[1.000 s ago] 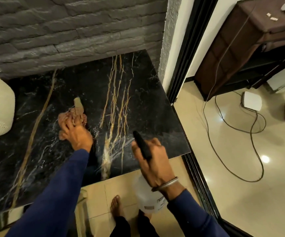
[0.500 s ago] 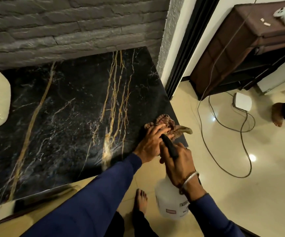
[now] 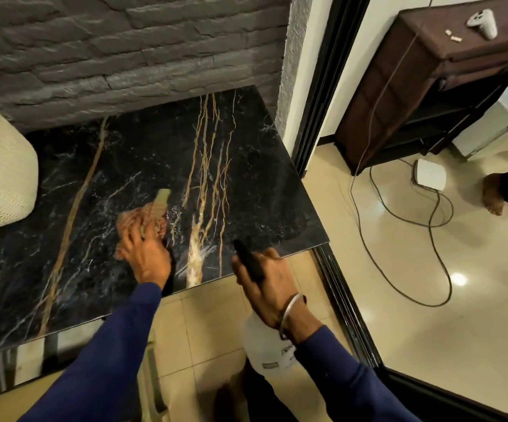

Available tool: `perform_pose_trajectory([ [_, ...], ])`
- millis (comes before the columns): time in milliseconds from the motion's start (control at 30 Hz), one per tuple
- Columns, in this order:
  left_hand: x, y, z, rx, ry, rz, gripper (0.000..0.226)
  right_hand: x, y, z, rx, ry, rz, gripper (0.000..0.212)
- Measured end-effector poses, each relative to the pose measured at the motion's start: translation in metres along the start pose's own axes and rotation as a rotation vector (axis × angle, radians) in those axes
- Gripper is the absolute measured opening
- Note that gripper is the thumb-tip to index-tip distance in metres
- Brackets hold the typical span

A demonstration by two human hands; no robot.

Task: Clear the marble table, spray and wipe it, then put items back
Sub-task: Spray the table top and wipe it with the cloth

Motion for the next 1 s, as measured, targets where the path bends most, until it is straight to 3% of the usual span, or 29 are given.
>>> perform_pose_trajectory([
  [133,0.023,0.005,0.014,0.047,0.182,-0.079,0.056,0.025,-0.024,0.023,0.014,0.079,0.016,0.063],
  [233,0.034,-0.005,-0.017,0.102,0.161,-0.045,0.058,0.035,-0.027,0.017,-0.016,0.065,0.005,0.064],
  [433,0.074,-0.044,-0.159,0.158,-0.333,0.068,0.055,0.057,0.005,-0.015,-0.005,0.068,-0.109,0.059],
  [600,0.115,-0.075,-0.272,0.238,-0.801,0.321,0.073,0.066,0.054,-0.057,0.068,0.006,-0.274,0.062],
  [667,0.125,-0.074,-0.295,0.198,-0.886,0.354,0.075,0.070,0.072,-0.067,0.087,-0.005,-0.336,0.063],
  [833,0.125,-0.073,-0.289,0.075,-0.964,0.287,0.070,0.068,0.068,-0.078,0.100,-0.030,-0.303,0.069],
  [1000,0.120,-0.071,-0.206,0.038,-0.874,0.201,0.080,0.067,0.028,-0.041,0.038,0.040,-0.163,0.063],
])
Point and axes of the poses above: each hand's wrist, its own x-axis away from the middle knuckle, its own y-axis out of the back of the hand, z = x × y, the point moved 9 cm from there along -x, towards the middle knuckle, and after that the axes turned 11 degrees about -y, right-handed, at the moved point
